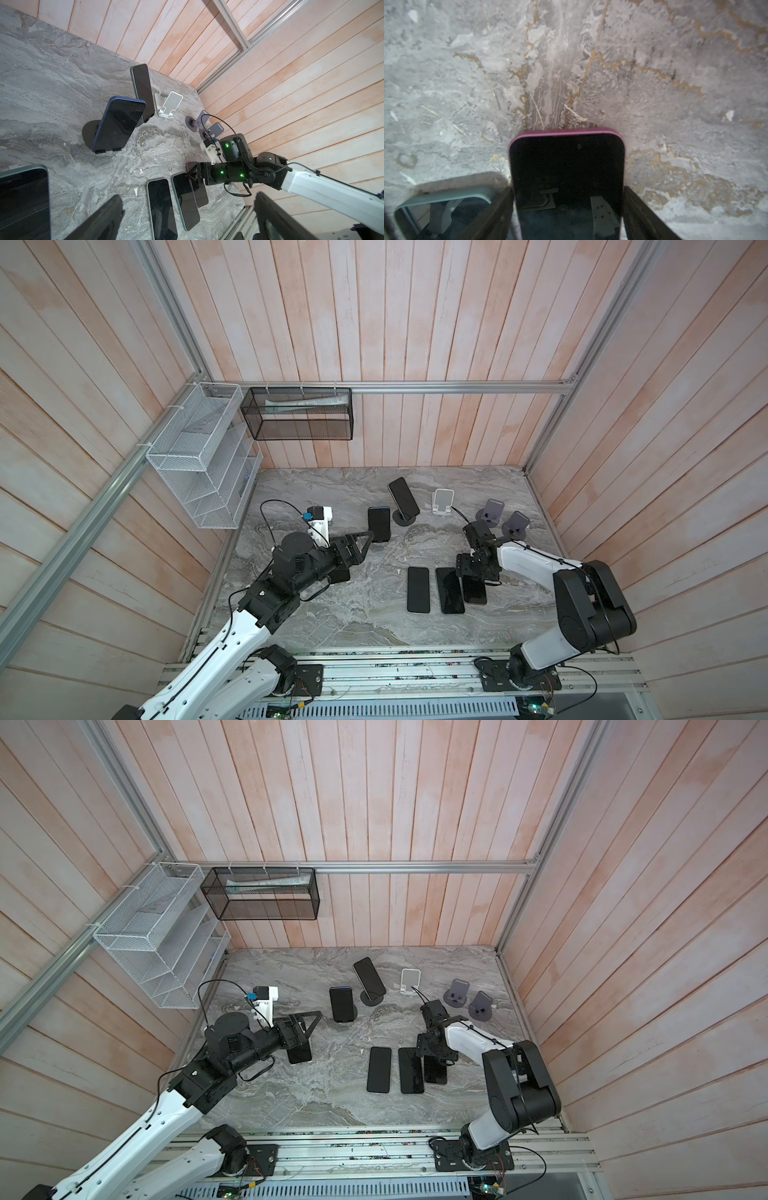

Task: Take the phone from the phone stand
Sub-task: 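Lower the purple-framed phone flat beside the white-framed phone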

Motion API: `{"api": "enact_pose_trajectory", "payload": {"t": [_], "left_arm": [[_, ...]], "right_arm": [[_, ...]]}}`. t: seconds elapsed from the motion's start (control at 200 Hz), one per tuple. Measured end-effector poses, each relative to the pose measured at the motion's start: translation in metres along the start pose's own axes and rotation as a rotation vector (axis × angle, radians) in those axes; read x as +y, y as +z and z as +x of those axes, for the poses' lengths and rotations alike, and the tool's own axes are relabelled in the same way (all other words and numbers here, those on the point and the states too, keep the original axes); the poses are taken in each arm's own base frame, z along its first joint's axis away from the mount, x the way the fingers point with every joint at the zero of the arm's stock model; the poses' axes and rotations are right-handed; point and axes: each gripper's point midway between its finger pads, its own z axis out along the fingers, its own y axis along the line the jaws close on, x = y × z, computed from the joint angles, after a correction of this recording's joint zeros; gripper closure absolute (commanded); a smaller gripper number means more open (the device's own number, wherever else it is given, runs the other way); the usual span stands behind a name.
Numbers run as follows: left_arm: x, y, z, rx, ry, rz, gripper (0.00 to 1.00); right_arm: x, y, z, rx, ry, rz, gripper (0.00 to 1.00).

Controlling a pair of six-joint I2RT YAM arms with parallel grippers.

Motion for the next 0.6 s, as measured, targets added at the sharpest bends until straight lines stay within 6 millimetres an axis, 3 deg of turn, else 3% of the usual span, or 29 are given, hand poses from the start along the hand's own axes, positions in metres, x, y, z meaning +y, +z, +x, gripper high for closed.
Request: {"api": "enact_pose_trajectory", "payload": {"t": [0.225,0.375,0.435,0.545,0.6], "left_arm": [[-0.002,-0.006,-0.003,-0.017,0.0,0.001,0.0],[0.003,-0.006,-0.001,-0.01,-0.003,-0.019,0.0],[0.004,-0.005,0.001,-0.004,-0.005,-0.025,0.0],[0.008,0.0,0.004,0.012,-0.01,-0.039,0.0],[0.01,0.001,0.005,0.019,-0.015,-0.045,0.0]], "right_arm": [[-0.005,-0.015,0.005,0.026,-0.015,0.018,0.15],[0.004,-0.042,-0.039,-0.092,0.001,-0.017,0.19],[0.004,-0.05,-0.06,-0.146,0.025,-0.034,0.31],[-0.002,-0.048,-0.087,-0.188,0.053,-0.051,0.72],[-0.004,-0.04,-0.096,-0.19,0.07,-0.049,0.83]]}}
